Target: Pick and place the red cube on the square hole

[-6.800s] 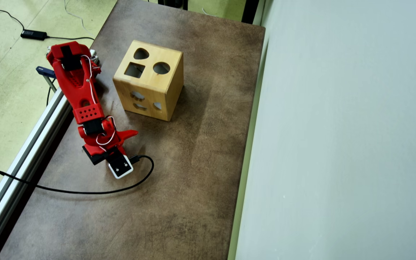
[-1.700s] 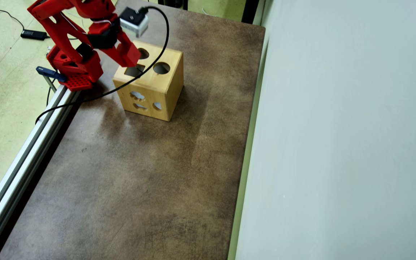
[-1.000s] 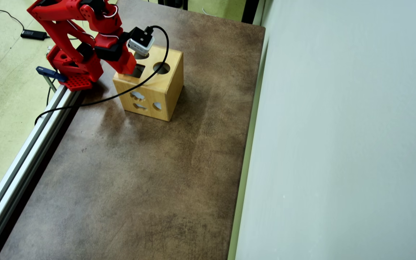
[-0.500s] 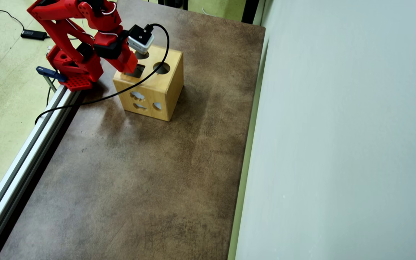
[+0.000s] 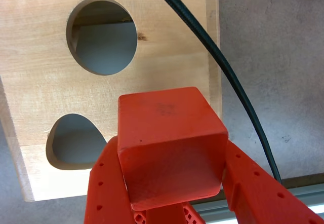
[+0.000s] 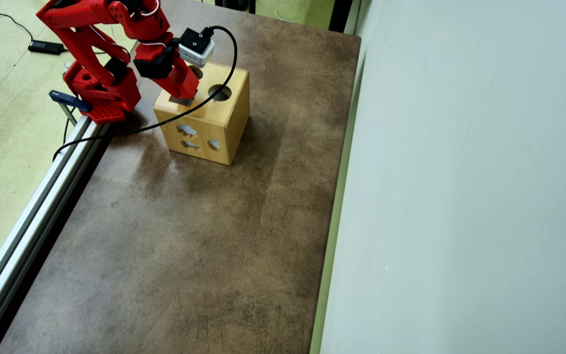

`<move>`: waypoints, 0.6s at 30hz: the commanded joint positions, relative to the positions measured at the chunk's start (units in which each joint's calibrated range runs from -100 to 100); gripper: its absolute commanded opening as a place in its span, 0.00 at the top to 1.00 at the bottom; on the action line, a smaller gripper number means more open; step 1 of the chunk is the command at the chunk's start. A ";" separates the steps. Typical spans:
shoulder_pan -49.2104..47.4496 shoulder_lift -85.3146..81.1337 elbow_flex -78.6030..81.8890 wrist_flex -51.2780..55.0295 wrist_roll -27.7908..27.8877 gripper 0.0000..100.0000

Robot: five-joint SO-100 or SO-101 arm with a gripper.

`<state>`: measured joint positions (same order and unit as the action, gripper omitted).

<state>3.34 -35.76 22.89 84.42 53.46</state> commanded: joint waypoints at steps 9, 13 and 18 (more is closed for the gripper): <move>-0.22 -0.71 4.03 -1.31 0.34 0.97; -0.22 -0.71 8.15 -1.31 0.34 0.97; -0.22 -0.80 11.90 -1.31 0.34 0.97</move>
<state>3.34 -36.86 32.64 83.62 53.46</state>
